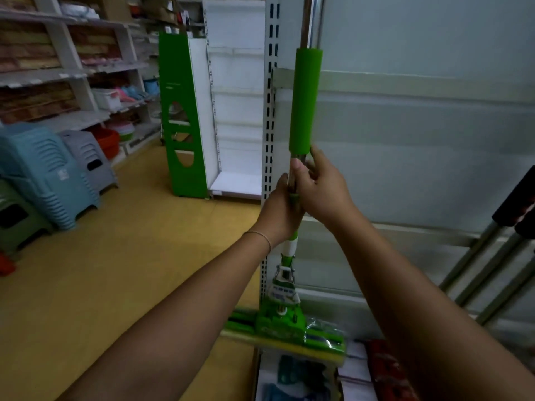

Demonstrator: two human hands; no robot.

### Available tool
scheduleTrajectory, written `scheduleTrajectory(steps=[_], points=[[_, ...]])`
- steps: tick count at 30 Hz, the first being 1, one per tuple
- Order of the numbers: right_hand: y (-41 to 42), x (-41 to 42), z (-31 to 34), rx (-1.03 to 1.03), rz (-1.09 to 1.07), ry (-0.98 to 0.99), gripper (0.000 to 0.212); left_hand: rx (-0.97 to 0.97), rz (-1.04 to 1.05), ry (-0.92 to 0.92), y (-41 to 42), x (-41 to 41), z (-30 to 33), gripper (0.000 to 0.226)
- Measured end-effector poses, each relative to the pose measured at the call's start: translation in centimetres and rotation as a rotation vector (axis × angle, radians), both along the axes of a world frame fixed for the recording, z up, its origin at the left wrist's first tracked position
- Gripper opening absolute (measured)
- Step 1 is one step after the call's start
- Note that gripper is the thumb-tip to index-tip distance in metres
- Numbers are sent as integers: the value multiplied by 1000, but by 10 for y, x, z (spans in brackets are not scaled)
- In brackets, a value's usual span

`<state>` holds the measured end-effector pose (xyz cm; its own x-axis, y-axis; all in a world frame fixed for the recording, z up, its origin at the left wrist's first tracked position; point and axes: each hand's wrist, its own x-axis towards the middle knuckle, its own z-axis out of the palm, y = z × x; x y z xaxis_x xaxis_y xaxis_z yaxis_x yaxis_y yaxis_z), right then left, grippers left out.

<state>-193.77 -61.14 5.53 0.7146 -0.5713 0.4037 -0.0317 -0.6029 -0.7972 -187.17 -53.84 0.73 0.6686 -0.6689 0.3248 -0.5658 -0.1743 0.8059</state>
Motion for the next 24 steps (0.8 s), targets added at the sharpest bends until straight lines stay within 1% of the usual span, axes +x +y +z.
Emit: scheduleTrajectory(steps=[2,4,5,6,9,10,13,14,15,16,19,22,24], points=[[-1,-6,-15,62,8,41,71,49,25,13,4,1,-15,67],[-5,-13,-32,87,10,84,66,146,46,73,9,-6,-32,80],[-8,-16,-39,84,6,100,62,184,55,110,9,-7,-42,83],[-10,-19,-46,77,1,115,60,213,70,131,9,-8,-51,80],[-15,-27,-66,61,3,174,56,292,110,125,17,-22,-66,57],[-17,-29,-73,55,5,191,56,356,121,107,21,-26,-68,48],[-19,-39,-88,67,3,221,54,651,158,27,29,-39,-68,20],[-20,-45,-92,69,-5,227,52,718,168,9,31,-42,-67,16],[-20,-51,-97,73,-19,241,51,772,180,-20,34,-46,-64,20],[-21,-58,-103,82,-35,253,50,802,188,-51,36,-50,-60,24],[-24,-84,-119,142,-91,281,46,818,139,-120,35,-63,-59,25],[-27,-113,-128,164,-175,338,45,802,-25,-130,24,-82,-60,26],[-29,-135,-129,159,-215,370,46,770,-119,-96,13,-99,-63,36]])
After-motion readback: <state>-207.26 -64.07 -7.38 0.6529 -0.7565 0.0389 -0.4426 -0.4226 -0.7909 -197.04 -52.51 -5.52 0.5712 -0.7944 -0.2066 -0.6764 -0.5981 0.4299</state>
